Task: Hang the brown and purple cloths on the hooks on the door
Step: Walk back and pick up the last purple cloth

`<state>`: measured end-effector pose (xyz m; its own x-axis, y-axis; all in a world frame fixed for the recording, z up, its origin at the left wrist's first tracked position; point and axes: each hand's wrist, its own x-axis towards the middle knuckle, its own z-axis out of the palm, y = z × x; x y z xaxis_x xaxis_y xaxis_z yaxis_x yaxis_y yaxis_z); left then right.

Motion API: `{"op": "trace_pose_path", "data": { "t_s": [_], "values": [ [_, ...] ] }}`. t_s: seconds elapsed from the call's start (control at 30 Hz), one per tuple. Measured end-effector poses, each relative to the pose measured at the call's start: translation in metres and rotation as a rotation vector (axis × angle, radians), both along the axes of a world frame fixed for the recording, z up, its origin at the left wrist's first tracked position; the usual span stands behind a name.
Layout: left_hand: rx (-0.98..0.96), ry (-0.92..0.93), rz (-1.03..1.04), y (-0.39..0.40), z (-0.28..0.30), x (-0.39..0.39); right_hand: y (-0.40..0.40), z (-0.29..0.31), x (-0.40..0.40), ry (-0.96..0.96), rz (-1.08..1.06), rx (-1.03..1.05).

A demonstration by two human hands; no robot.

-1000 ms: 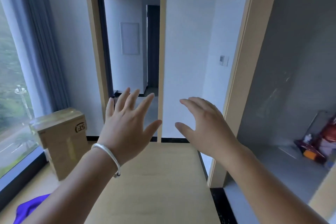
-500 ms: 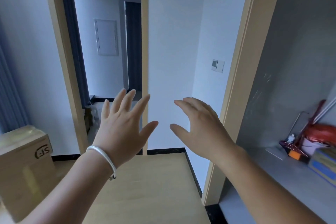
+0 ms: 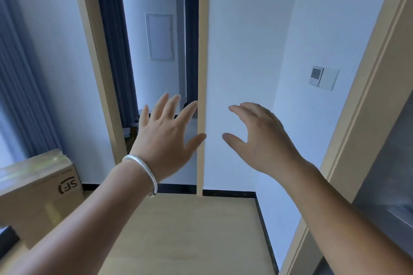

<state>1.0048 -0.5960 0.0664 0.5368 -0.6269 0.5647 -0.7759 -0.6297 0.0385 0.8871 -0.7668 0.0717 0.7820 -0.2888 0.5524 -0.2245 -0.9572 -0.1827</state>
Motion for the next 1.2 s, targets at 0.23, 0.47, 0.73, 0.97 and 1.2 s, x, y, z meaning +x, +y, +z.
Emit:
{"op": "trace_pose_path", "data": {
  "t_s": [0.23,0.47,0.73,0.97,1.2],
  "values": [
    [0.007,0.000,0.054,-0.061,-0.007,0.075,-0.073,-0.006,0.079,0.018,0.054,0.014],
    [0.010,0.018,0.077,-0.100,-0.020,0.163,-0.111,-0.018,0.171,0.067,0.080,0.015],
    [-0.034,0.053,0.106,-0.117,-0.029,0.321,-0.128,-0.018,0.337,0.072,0.120,-0.001],
    [-0.059,0.080,0.163,-0.096,-0.025,0.454,-0.112,-0.010,0.484,0.072,0.205,-0.016],
    [-0.063,0.132,0.367,-0.027,-0.036,0.534,-0.054,-0.019,0.606,0.095,0.400,-0.017]
  ]
}}
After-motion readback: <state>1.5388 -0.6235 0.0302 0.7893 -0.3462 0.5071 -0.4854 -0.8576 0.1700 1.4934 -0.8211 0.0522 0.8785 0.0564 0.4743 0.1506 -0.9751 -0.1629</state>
